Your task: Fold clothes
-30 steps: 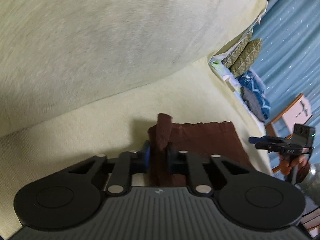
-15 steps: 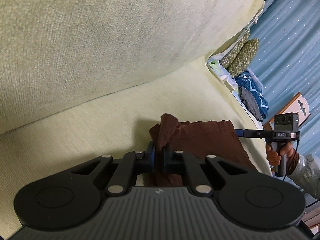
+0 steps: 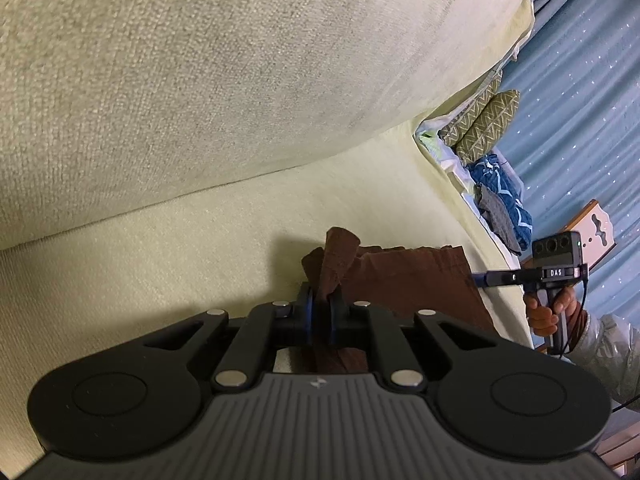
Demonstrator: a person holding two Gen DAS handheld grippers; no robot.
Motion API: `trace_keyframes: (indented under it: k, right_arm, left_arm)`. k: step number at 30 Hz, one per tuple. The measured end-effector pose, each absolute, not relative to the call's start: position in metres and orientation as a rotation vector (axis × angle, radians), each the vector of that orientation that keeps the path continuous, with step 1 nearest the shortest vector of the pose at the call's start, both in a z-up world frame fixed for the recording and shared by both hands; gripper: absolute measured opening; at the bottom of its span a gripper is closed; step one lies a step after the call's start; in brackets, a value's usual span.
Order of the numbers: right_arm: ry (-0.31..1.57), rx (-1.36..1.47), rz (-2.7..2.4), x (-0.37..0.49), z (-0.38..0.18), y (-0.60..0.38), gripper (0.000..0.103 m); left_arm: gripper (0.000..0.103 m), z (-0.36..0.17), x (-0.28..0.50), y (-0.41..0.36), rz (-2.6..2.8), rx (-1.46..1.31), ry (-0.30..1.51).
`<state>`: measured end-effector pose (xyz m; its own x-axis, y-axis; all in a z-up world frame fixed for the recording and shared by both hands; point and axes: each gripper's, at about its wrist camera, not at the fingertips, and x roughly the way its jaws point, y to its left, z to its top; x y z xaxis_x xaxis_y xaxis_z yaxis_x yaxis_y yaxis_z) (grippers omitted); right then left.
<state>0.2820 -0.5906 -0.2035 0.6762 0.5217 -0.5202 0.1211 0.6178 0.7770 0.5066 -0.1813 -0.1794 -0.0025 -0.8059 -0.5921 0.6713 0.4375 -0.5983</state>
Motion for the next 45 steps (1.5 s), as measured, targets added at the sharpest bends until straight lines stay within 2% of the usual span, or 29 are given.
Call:
trace_keyframes:
  k: [2, 9, 10, 12, 14, 18, 20, 25, 34, 36, 37, 38, 45]
  right_arm:
    - [0.825, 0.923, 0.228, 0.277, -0.211, -0.595, 0.000]
    - [0.830, 0.986, 0.293, 0.302, -0.223, -0.589, 0.001]
    - [0.826, 0.984, 0.304, 0.304, -0.223, -0.589, 0.005]
    - [0.780, 1.032, 0.347, 0.301, -0.222, -0.591, 0.020]
    - [0.731, 1.044, 0.365, 0.295, -0.218, -0.591, 0.045]
    - [0.714, 0.845, 0.295, 0.295, -0.200, -0.583, 0.051]
    - [0.719, 0.853, 0.305, 0.298, -0.201, -0.585, 0.057]
    - [0.754, 0.840, 0.362, 0.312, -0.200, -0.577, 0.058]
    - [0.762, 0.856, 0.371, 0.303, -0.202, -0.583, 0.050]
    - [0.780, 0.812, 0.363, 0.313, -0.201, -0.575, 0.040]
    - [0.795, 0.790, 0.351, 0.317, -0.201, -0.571, 0.020]
    - [0.809, 0.777, 0.342, 0.321, -0.202, -0.568, 0.006]
    - [0.821, 0.758, 0.325, 0.315, -0.199, -0.568, 0.006]
  left_arm:
    - [0.012, -0.180, 0.507, -0.182, -1.169, -0.164, 1.055]
    - [0.012, -0.183, 0.508, -0.179, -1.169, -0.199, 1.062]
    - [0.012, -0.182, 0.508, -0.180, -1.169, -0.197, 1.061]
    - [0.012, -0.182, 0.508, -0.180, -1.169, -0.193, 1.061]
    - [0.012, -0.182, 0.509, -0.180, -1.170, -0.191, 1.063]
    - [0.013, -0.181, 0.508, -0.182, -1.168, -0.187, 1.061]
    - [0.013, -0.180, 0.507, -0.184, -1.166, -0.188, 1.060]
    - [0.013, -0.181, 0.506, -0.185, -1.164, -0.196, 1.063]
    - [0.012, -0.174, 0.505, -0.192, -1.180, -0.101, 1.041]
    - [0.012, -0.174, 0.504, -0.192, -1.179, -0.095, 1.037]
    - [0.012, -0.172, 0.503, -0.192, -1.180, -0.082, 1.031]
    - [0.011, -0.171, 0.501, -0.193, -1.181, -0.063, 1.021]
    - [0.010, -0.165, 0.500, -0.193, -1.184, -0.007, 1.010]
